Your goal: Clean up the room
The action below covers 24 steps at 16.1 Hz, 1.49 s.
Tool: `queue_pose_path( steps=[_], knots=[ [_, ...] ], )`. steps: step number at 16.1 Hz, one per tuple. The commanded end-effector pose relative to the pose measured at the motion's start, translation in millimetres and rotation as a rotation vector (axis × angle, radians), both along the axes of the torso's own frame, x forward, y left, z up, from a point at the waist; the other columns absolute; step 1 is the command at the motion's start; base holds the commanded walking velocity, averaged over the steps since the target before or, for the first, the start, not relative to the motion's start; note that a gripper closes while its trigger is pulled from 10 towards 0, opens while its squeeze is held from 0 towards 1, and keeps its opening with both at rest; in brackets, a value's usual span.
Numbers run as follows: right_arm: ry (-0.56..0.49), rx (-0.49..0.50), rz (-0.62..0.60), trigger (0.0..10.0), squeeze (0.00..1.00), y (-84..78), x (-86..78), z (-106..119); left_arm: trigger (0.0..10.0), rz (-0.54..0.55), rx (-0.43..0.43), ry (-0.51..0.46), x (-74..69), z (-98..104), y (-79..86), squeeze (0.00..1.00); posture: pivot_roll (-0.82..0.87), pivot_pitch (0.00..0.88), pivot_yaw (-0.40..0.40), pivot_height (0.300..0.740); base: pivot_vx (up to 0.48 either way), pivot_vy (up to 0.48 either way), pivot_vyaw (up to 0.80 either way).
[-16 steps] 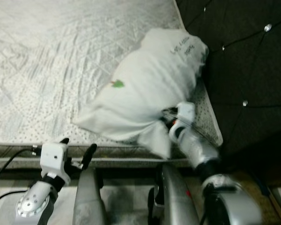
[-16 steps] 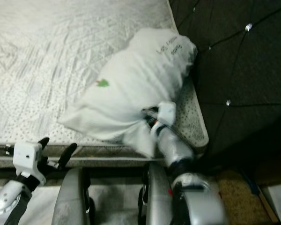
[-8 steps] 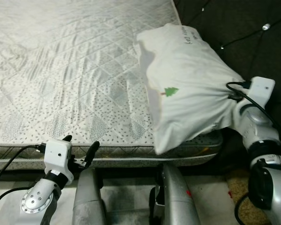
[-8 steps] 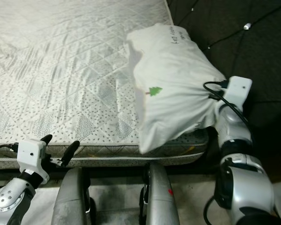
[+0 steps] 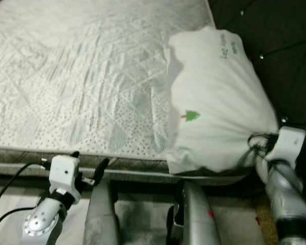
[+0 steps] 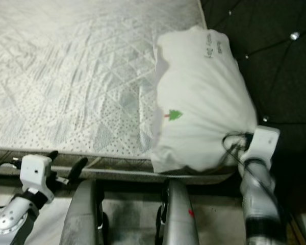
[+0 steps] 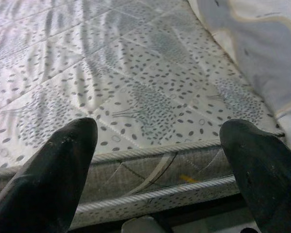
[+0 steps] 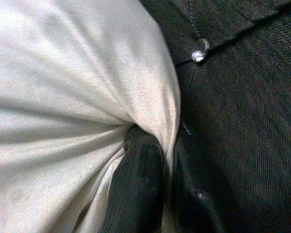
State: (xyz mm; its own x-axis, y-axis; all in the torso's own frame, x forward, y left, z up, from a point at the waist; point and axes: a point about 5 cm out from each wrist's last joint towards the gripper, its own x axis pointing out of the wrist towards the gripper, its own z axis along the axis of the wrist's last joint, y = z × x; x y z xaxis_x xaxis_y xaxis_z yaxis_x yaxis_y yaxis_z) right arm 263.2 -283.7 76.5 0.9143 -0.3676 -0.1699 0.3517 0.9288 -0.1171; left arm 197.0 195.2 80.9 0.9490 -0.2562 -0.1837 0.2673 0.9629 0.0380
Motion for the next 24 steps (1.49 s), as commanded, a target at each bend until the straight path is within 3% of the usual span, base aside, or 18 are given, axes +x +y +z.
queue_pose_path(
  steps=[1, 4, 5, 6, 7, 8, 9, 12, 14, 18, 22, 24],
  knots=[
    [0.001, -0.002, 0.014, 0.0, 0.0, 4.7, -13.0, 0, 10.0, -0.006, 0.014, 0.017, -1.3, -3, 0.1, 0.0, 0.07, 0.177, -0.081, 0.581, 0.0, 0.0, 0.0],
    [0.007, 0.02, 0.105, 0.0, 0.0, 26.0, -17.4, -3, 10.0, -0.008, 0.017, 0.018, -2.2, -2, -0.1, 0.0, 0.08, 0.179, -0.083, 0.581, 0.0, 0.0, 0.0],
    [-0.017, 0.042, 0.18, 0.0, 0.0, 37.9, -6.9, 3, 10.0, -0.004, 0.02, 0.019, -2.4, -2, -0.2, 0.0, 0.08, 0.18, -0.083, 0.581, 0.0, 0.0, 0.0],
    [-0.021, 0.042, 0.197, 0.0, 0.0, 39.6, -4.4, 6, 10.0, -0.002, 0.02, 0.019, -2.3, -2, -0.3, 0.0, 0.08, 0.179, -0.083, 0.581, 0.0, 0.0, 0.0],
    [-0.045, 0.02, 0.246, 0.0, 0.0, 42.6, 9.1, 17, 10.0, 0.003, 0.023, 0.019, -2.1, -2, -0.1, 0.0, 0.08, 0.177, -0.084, 0.581, 0.0, 0.0, 0.0],
    [-0.071, -0.013, 0.258, 0.0, 0.0, 38.4, 26.3, 31, 10.0, 0.009, 0.025, 0.02, -1.7, -3, 0.3, 0.0, 0.09, 0.174, -0.087, 0.581, 0.0, 0.0, 0.0],
    [-0.097, -0.039, 0.208, 0.0, 0.0, 24.0, 45.6, 47, 10.0, 0.017, 0.031, 0.02, -1.4, -3, 1.1, 0.0, 0.09, 0.173, -0.089, 0.581, 0.0, 0.0, 0.0],
    [-0.128, -0.071, 0.123, 0.0, 0.0, -2.2, 69.5, 75, 10.0, 0.036, 0.038, 0.018, -1.3, -2, 2.7, 0.0, 0.1, 0.168, -0.095, 0.581, 0.0, 0.0, 0.0],
    [-0.13, -0.086, 0.096, 0.0, 0.0, -14.6, 75.4, 84, 10.0, 0.042, 0.041, 0.02, -2.2, -3, 3.6, 0.0, 0.11, 0.168, -0.099, 0.581, 0.0, 0.0, 0.0],
    [-0.025, -0.078, 0.041, 0.0, 0.0, -23.6, 66.5, 60, 10.0, 0.044, 0.048, 0.032, -1.7, -6, 4.2, 0.0, 0.1, 0.166, -0.095, 0.581, 0.0, 0.0, 0.0],
    [0.168, 0.063, 0.011, 0.0, 0.0, -12.3, 44.5, 6, 10.0, 0.031, 0.059, 0.05, -0.6, -9, 4.2, 0.0, 0.09, 0.175, -0.081, 0.581, 0.0, 0.0, 0.0],
    [0.202, 0.052, 0.054, 0.0, 0.0, -4.7, 40.9, -1, 10.0, 0.027, 0.064, 0.054, -1.2, -10, 3.6, 0.0, 0.09, 0.175, -0.081, 0.581, 0.0, 0.0, 0.0]
  ],
)
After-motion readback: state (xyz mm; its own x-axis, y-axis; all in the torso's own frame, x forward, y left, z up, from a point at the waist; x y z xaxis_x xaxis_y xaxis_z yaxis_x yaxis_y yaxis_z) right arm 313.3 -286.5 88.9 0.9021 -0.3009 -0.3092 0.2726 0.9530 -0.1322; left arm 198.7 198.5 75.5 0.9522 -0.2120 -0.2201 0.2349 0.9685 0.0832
